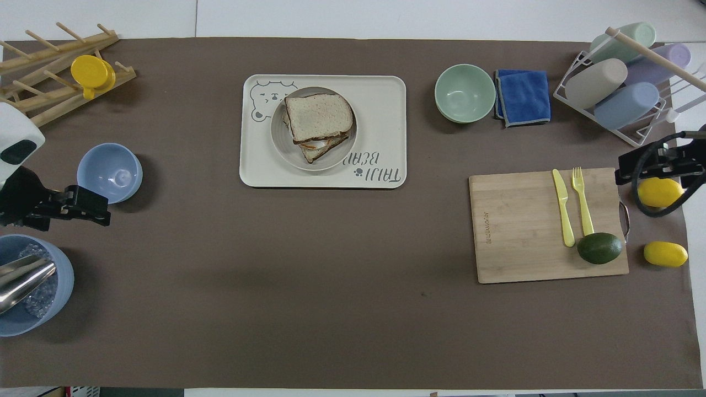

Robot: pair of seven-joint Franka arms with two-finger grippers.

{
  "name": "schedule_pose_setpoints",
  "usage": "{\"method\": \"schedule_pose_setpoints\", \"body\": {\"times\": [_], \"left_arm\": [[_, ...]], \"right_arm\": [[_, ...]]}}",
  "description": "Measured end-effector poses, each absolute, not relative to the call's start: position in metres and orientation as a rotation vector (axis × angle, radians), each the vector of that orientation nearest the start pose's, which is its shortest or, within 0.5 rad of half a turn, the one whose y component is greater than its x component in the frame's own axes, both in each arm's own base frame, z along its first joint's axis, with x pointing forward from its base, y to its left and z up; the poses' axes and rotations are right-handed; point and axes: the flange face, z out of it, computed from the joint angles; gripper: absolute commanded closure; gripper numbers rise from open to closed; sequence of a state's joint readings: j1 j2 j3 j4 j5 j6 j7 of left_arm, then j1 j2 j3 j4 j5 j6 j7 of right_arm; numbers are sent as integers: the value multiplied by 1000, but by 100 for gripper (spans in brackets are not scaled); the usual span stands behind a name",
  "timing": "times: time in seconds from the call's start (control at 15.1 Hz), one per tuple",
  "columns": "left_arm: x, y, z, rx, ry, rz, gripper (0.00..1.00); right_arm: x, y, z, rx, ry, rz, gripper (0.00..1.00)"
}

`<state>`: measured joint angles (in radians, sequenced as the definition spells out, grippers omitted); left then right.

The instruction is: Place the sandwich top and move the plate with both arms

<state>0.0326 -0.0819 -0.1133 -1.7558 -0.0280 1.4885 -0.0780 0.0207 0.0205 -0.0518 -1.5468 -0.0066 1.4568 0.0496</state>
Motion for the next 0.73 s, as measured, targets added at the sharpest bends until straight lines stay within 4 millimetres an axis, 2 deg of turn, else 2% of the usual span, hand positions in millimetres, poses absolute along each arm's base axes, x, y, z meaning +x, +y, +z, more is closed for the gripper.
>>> {"method": "schedule_pose_setpoints", "body": {"times": [0.33,0.73], "left_arm": [[518,-46,593,-3149,3,191,0],[521,-45,592,-3153,1,171,0]], "right_arm": [[548,-17,615,-3143,126,174,0],[548,-17,615,-3143,125,174,0]]}}
